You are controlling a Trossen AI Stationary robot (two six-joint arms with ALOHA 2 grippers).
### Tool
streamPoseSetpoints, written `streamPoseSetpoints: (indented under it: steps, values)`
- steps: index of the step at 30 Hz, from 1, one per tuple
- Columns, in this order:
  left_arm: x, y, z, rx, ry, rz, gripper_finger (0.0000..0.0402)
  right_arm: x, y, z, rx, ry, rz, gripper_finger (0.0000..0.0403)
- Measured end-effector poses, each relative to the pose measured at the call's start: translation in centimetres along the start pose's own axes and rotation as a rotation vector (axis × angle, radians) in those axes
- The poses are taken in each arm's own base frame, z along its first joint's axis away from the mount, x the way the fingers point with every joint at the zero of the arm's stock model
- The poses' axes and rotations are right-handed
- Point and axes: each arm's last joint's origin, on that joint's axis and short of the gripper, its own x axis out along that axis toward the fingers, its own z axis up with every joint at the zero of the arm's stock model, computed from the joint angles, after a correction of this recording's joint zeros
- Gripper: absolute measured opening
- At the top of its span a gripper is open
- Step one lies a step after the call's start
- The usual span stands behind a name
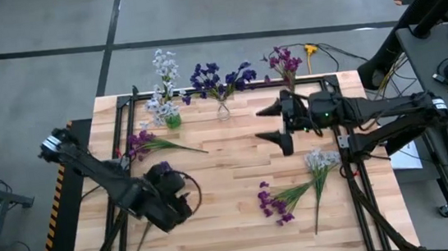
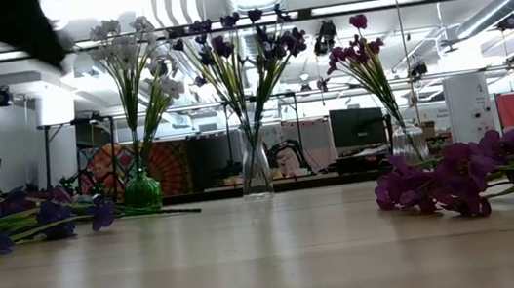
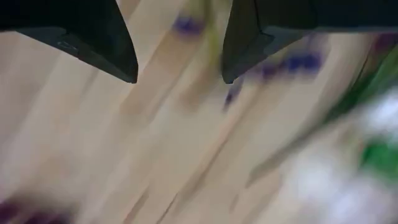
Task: Sort flowers into vase by color
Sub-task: Put the right light violet flowers into the right transparent vase
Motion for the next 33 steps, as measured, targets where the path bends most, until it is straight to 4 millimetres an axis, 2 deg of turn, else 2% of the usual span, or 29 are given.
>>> streamPoseSetpoints:
  steps: [6, 10, 14, 20, 27, 33]
  values:
    - [1.1, -2.2, -0.8, -0.041, 0.369, 0.287, 0.0215, -0.7, 1.7, -0.6, 0.002, 0.053, 0.069, 0.0326]
    - [1.4, -3.7, -1.3, -0.059, 0.497, 0.268, 0.0215, -1.3, 2.7, -0.8, 0.008, 0.079, 0.109, 0.0325]
    - [1.2, -4.7, -2.4, -0.126, 0.534, 0.214, 0.0215, -1.9, 3.4, -1.2, 0.01, 0.116, 0.136, 0.0325]
    - [0.6, -4.6, -4.6, -0.234, 0.557, 0.253, 0.0215, -2.1, 4.0, -1.5, 0.001, 0.136, 0.16, 0.0325]
    - [0.1, -4.7, -5.6, -0.267, 0.558, 0.261, 0.0215, -2.2, 4.0, -1.6, 0.019, 0.153, 0.156, 0.0325]
    - [0.1, -5.2, -6.5, -0.276, 0.554, 0.218, 0.0215, -2.5, 3.7, -2.8, 0.09, 0.281, 0.117, 0.0325]
